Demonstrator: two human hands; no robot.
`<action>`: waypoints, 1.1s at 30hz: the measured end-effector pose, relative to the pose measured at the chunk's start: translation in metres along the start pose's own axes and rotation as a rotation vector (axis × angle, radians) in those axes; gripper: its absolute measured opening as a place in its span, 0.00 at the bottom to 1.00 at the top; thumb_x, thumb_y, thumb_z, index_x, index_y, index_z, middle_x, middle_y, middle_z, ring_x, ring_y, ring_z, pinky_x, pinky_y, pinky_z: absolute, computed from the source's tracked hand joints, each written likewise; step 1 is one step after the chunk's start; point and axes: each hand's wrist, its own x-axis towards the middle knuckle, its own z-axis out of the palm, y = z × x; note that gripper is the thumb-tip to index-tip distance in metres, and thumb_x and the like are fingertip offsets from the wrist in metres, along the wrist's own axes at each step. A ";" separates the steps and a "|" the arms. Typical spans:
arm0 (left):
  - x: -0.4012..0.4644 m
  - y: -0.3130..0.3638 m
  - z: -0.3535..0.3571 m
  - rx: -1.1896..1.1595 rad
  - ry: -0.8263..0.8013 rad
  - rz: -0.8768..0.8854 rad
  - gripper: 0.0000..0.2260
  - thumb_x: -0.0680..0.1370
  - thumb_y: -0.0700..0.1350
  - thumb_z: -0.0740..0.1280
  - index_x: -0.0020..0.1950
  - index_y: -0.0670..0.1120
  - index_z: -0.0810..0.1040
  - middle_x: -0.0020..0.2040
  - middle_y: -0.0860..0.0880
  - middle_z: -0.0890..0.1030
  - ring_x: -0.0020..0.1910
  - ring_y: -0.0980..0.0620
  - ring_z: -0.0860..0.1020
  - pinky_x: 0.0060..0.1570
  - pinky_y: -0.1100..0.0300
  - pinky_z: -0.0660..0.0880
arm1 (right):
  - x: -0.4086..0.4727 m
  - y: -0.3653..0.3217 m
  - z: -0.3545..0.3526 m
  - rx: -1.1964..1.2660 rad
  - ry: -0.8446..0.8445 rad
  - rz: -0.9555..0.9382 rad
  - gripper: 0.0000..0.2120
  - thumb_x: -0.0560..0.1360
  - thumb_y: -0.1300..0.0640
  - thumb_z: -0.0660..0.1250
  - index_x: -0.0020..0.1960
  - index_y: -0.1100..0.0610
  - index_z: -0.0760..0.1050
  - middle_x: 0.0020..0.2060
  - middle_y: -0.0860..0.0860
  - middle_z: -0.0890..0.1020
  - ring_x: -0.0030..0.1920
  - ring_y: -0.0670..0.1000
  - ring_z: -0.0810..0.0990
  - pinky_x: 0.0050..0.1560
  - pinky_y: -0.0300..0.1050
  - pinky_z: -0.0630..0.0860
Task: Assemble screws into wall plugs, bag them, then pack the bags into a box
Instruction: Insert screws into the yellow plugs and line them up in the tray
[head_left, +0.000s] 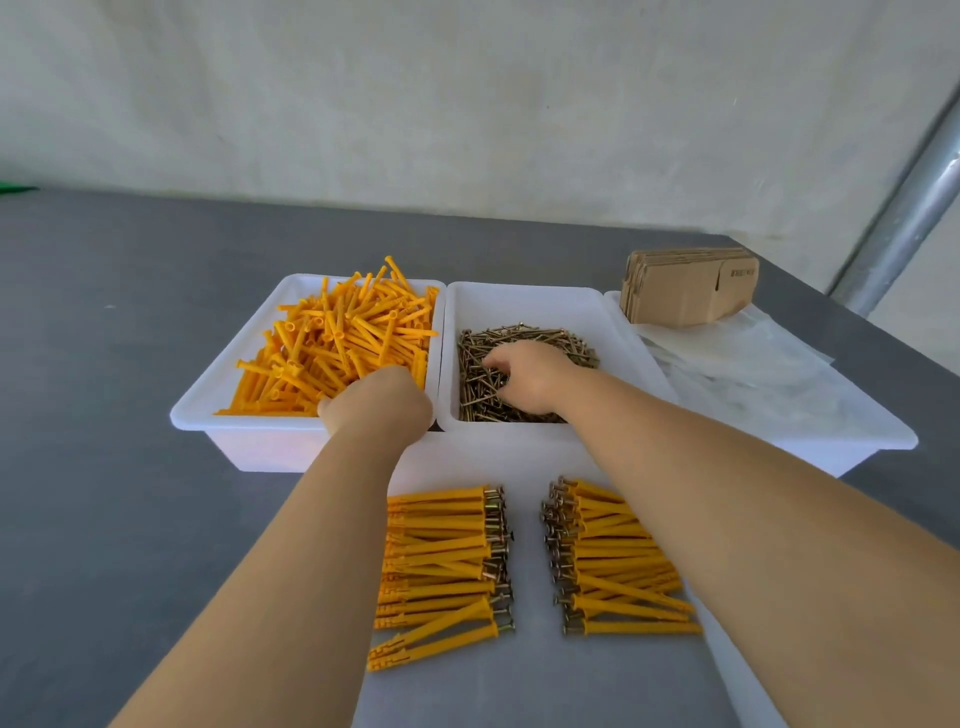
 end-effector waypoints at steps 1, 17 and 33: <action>0.000 -0.001 0.000 -0.002 -0.004 0.007 0.09 0.81 0.43 0.55 0.45 0.47 0.74 0.45 0.47 0.76 0.52 0.42 0.75 0.66 0.40 0.66 | 0.004 -0.006 0.003 -0.058 -0.034 -0.014 0.26 0.78 0.66 0.63 0.73 0.50 0.70 0.71 0.52 0.72 0.70 0.56 0.71 0.69 0.50 0.70; -0.001 -0.013 -0.001 -0.242 0.111 0.089 0.10 0.75 0.40 0.65 0.40 0.56 0.74 0.44 0.53 0.79 0.45 0.48 0.78 0.47 0.48 0.81 | -0.045 0.030 -0.007 0.156 0.406 -0.022 0.13 0.79 0.54 0.67 0.43 0.61 0.83 0.40 0.56 0.84 0.42 0.56 0.81 0.48 0.49 0.77; -0.050 0.039 0.000 -0.790 0.136 0.600 0.18 0.79 0.32 0.61 0.61 0.51 0.77 0.40 0.52 0.74 0.31 0.49 0.74 0.30 0.54 0.71 | -0.129 0.034 0.012 0.802 0.770 -0.146 0.22 0.78 0.61 0.68 0.68 0.47 0.70 0.38 0.46 0.85 0.41 0.44 0.83 0.53 0.42 0.79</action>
